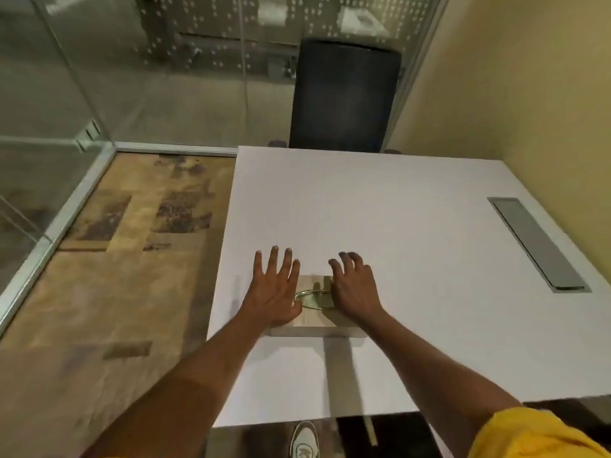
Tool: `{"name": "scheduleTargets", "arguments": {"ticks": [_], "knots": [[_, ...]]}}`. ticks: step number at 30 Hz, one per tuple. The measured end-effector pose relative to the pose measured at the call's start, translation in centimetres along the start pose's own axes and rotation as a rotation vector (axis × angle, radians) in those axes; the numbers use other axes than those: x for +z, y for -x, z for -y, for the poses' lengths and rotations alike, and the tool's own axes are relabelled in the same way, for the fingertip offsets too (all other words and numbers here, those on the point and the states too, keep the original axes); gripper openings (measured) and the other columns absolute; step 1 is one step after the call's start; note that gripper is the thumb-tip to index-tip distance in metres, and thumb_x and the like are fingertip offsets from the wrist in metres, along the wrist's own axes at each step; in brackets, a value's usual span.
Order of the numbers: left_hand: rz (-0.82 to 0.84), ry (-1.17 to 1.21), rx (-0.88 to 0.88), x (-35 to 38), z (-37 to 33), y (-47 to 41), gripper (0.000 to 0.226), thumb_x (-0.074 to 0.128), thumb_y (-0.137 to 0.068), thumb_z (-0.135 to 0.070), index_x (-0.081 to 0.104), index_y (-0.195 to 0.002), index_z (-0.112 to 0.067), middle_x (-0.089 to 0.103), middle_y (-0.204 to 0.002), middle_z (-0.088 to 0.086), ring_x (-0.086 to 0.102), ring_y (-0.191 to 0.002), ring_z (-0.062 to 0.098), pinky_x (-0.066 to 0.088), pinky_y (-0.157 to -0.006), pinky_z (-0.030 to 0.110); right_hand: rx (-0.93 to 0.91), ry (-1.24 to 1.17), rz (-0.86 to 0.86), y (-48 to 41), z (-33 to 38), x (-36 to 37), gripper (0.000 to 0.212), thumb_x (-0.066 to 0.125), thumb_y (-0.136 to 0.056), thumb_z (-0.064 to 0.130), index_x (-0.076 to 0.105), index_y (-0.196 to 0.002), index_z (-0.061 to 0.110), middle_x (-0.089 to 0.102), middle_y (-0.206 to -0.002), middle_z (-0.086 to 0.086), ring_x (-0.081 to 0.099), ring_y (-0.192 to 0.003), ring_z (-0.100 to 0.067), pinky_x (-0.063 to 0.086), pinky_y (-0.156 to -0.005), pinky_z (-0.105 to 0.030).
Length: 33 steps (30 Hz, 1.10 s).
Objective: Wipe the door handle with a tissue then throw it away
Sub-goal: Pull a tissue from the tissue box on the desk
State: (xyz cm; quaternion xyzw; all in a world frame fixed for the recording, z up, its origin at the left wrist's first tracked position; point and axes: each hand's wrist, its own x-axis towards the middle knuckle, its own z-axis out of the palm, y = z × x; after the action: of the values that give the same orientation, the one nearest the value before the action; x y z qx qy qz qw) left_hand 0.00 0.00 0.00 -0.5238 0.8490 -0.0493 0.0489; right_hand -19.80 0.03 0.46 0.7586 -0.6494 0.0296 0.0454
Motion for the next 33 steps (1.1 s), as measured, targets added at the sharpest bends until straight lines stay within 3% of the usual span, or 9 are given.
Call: {"name": "scheduleTargets", "arguments": {"ticks": [3, 5, 8, 11, 15, 20, 24, 30, 33], "knots": [[0.080, 0.043, 0.031, 1.6, -1.6, -1.6, 0.083, 0.023, -0.087, -0.064, 0.015, -0.150, -0.010, 0.007, -0.158, 0.020, 0.005, -0.143, 0.044, 0.006, -0.111, 0.065, 0.028, -0.213, -0.026, 0.1, -1.6, 3.0, 0.018, 0.062, -0.078, 0.014, 0.067, -0.093, 0.007, 0.069, -0.095, -0.016, 0.060, -0.094, -0.037, 0.050, -0.060, -0.038], [0.075, 0.064, 0.054, 3.1, -2.1, -2.0, 0.082, 0.026, -0.088, -0.062, 0.023, -0.149, -0.007, 0.015, -0.156, 0.021, 0.012, -0.143, 0.043, 0.015, -0.110, 0.063, 0.097, -0.336, 0.004, 0.5, -1.6, 4.2, 0.012, 0.058, -0.084, 0.021, 0.067, -0.088, 0.014, 0.069, -0.085, -0.006, 0.060, -0.088, -0.026, 0.047, -0.056, -0.032], [0.107, 0.121, 0.063, 3.4, -2.2, -2.9, 0.080, 0.034, -0.087, -0.061, 0.035, -0.144, -0.005, 0.030, -0.152, 0.022, 0.026, -0.140, 0.042, 0.028, -0.107, 0.062, 0.159, -0.434, 0.120, 0.4, -0.9, 4.7, 0.017, 0.052, -0.086, 0.027, 0.066, -0.080, 0.020, 0.066, -0.080, -0.001, 0.059, -0.081, -0.021, 0.045, -0.055, -0.030], [0.151, 0.167, 0.069, 4.1, -2.1, -3.4, 0.079, 0.034, -0.086, -0.060, 0.038, -0.141, -0.003, 0.035, -0.150, 0.022, 0.030, -0.138, 0.041, 0.032, -0.105, 0.061, 0.238, -0.493, 0.205, 0.3, -0.1, 4.3, 0.015, 0.057, -0.083, 0.028, 0.068, -0.079, 0.019, 0.066, -0.080, -0.002, 0.058, -0.077, -0.020, 0.040, -0.055, -0.027], [0.152, 0.224, 0.056, 4.7, -1.8, -3.7, 0.078, 0.039, -0.084, -0.059, 0.041, -0.139, -0.003, 0.040, -0.147, 0.020, 0.034, -0.136, 0.039, 0.035, -0.104, 0.058, 0.342, -0.360, 0.393, 0.3, 0.5, 3.8, 0.019, 0.056, -0.080, 0.023, 0.054, -0.062, 0.017, 0.068, -0.074, -0.005, 0.054, -0.064, -0.024, 0.034, -0.052, -0.025], [0.116, 0.245, 0.107, 4.9, -1.7, -3.9, 0.075, 0.040, -0.082, -0.053, 0.043, -0.137, -0.003, 0.041, -0.146, 0.020, 0.037, -0.135, 0.038, 0.035, -0.104, 0.059, 0.516, -0.304, 0.456, -0.8, 2.4, 2.9, 0.004, 0.057, -0.081, 0.013, 0.057, -0.077, 0.015, 0.069, -0.089, -0.006, 0.066, -0.083, -0.027, 0.036, -0.058, -0.026], [0.122, 0.259, 0.119, 4.8, -1.6, -3.6, 0.073, 0.040, -0.080, -0.049, 0.046, -0.136, -0.003, 0.045, -0.143, 0.020, 0.041, -0.132, 0.037, 0.037, -0.102, 0.059, 0.635, -0.324, 0.472, -1.4, 3.8, 2.8, 0.016, 0.049, -0.083, 0.008, 0.062, -0.092, 0.013, 0.068, -0.097, -0.005, 0.065, -0.091, -0.026, 0.038, -0.061, -0.027], [0.107, 0.275, 0.113, 4.7, -1.3, -3.8, 0.071, 0.037, -0.078, -0.045, 0.048, -0.134, -0.003, 0.047, -0.142, 0.020, 0.044, -0.130, 0.037, 0.040, -0.099, 0.057, 0.695, -0.339, 0.472, -2.3, 5.0, 2.9, 0.008, 0.051, -0.080, 0.012, 0.054, -0.077, 0.019, 0.069, -0.087, -0.001, 0.066, -0.081, -0.023, 0.039, -0.056, -0.026], [0.099, 0.275, 0.111, 4.7, -1.3, -3.8, 0.070, 0.040, -0.079, -0.045, 0.047, -0.135, -0.003, 0.046, -0.142, 0.020, 0.043, -0.131, 0.037, 0.040, -0.100, 0.057, 0.728, -0.350, 0.444, -2.2, 5.4, 3.1, 0.011, 0.050, -0.080, 0.013, 0.059, -0.077, 0.018, 0.070, -0.085, -0.001, 0.066, -0.079, -0.023, 0.040, -0.056, -0.025]]}}
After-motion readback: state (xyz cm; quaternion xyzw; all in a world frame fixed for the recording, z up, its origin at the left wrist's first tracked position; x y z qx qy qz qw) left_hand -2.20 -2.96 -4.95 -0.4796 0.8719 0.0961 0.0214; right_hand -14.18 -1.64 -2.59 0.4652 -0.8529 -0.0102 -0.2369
